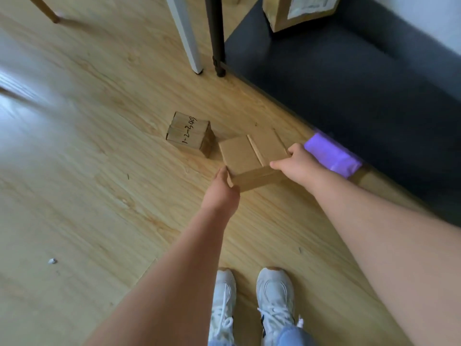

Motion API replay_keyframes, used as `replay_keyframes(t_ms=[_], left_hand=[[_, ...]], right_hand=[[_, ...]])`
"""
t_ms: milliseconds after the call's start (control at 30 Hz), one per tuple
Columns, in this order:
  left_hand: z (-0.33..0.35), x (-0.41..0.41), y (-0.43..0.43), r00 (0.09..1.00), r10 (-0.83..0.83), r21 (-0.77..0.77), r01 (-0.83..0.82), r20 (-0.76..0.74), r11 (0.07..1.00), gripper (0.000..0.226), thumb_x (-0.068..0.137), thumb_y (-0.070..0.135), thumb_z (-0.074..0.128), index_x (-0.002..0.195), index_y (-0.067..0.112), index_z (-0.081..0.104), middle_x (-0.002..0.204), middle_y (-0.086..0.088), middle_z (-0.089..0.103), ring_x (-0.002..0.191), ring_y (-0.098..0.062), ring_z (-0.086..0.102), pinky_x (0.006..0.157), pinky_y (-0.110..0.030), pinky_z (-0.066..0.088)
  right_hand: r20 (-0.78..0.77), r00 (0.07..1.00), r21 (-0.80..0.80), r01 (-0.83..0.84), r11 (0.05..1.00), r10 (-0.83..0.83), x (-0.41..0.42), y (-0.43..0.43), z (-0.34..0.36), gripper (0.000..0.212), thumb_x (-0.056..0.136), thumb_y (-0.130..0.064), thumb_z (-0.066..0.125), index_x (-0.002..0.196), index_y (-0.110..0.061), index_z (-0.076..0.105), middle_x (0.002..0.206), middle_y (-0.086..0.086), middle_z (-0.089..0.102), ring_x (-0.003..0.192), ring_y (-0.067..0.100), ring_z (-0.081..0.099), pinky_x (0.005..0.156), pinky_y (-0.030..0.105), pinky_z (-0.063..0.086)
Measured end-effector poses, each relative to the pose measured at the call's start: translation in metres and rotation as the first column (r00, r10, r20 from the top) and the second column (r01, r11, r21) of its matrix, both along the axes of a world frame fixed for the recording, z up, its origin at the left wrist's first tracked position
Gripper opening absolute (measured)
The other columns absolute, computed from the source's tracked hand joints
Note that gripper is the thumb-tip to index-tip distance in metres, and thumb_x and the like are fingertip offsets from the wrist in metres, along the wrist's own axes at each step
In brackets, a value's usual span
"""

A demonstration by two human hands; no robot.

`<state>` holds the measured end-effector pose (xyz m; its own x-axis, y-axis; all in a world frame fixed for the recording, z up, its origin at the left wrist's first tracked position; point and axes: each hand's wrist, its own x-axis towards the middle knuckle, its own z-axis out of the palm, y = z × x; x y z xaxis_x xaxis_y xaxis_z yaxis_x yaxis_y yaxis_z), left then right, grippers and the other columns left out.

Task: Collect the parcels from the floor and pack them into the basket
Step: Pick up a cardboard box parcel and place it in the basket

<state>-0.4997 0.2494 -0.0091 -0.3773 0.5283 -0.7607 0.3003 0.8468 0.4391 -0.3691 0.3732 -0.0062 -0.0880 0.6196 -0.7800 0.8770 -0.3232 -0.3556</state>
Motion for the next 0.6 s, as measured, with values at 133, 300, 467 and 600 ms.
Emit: replay_keyframes(t_ms=[133, 300, 467, 600], left_hand=[[0.075, 0.001, -0.001, 0.997, 0.062, 0.082, -0.066, 0.052, 0.994, 0.071, 0.094, 0.008, 0.049, 0.152, 0.037, 0.021, 0.135, 0.007, 0.055, 0.086, -0.013, 0.061, 0.063, -0.023, 0.045], [0.159, 0.015, -0.006, 0.998, -0.069, 0.143, 0.069, -0.010, 0.987, 0.073, 0.090, 0.012, 0.056, 0.152, 0.035, 0.025, 0.141, 0.009, 0.050, 0.094, -0.017, 0.062, 0.059, -0.023, 0.044], [0.229, 0.050, -0.009, 0.994, -0.096, 0.163, 0.104, -0.059, 0.981, 0.058, 0.095, 0.026, 0.055, 0.149, 0.026, 0.033, 0.136, 0.008, 0.056, 0.111, -0.021, 0.061, 0.088, -0.036, 0.052], [0.258, 0.068, -0.005, 0.988, -0.142, 0.146, 0.148, -0.054, 0.978, 0.060, 0.092, 0.020, 0.059, 0.147, 0.024, 0.035, 0.131, 0.001, 0.060, 0.104, -0.026, 0.064, 0.087, -0.039, 0.054]], right_hand=[[-0.047, 0.988, -0.041, 0.145, 0.989, -0.146, 0.021, -0.022, 0.066, 0.070, 0.078, -0.055, 0.067, 0.132, -0.014, 0.047, 0.130, 0.004, 0.056, 0.118, 0.025, 0.054, 0.101, 0.040, 0.042], [-0.080, 0.968, -0.007, 0.238, 0.971, -0.238, 0.052, -0.049, 0.153, 0.073, 0.080, -0.055, 0.067, 0.138, -0.020, 0.039, 0.134, 0.000, 0.050, 0.117, 0.024, 0.053, 0.097, 0.034, 0.042], [-0.097, 0.995, 0.206, 0.056, 0.977, -0.036, 0.083, -0.083, 0.233, 0.093, 0.074, -0.036, 0.080, 0.148, -0.024, 0.025, 0.146, 0.002, 0.031, 0.128, 0.020, 0.041, 0.095, 0.027, 0.035], [-0.004, 0.994, 0.312, -0.099, 0.945, 0.106, 0.108, -0.105, 0.267, 0.117, 0.066, -0.027, 0.087, 0.153, -0.026, 0.008, 0.159, 0.002, -0.002, 0.141, 0.030, 0.019, 0.107, 0.038, 0.032]])
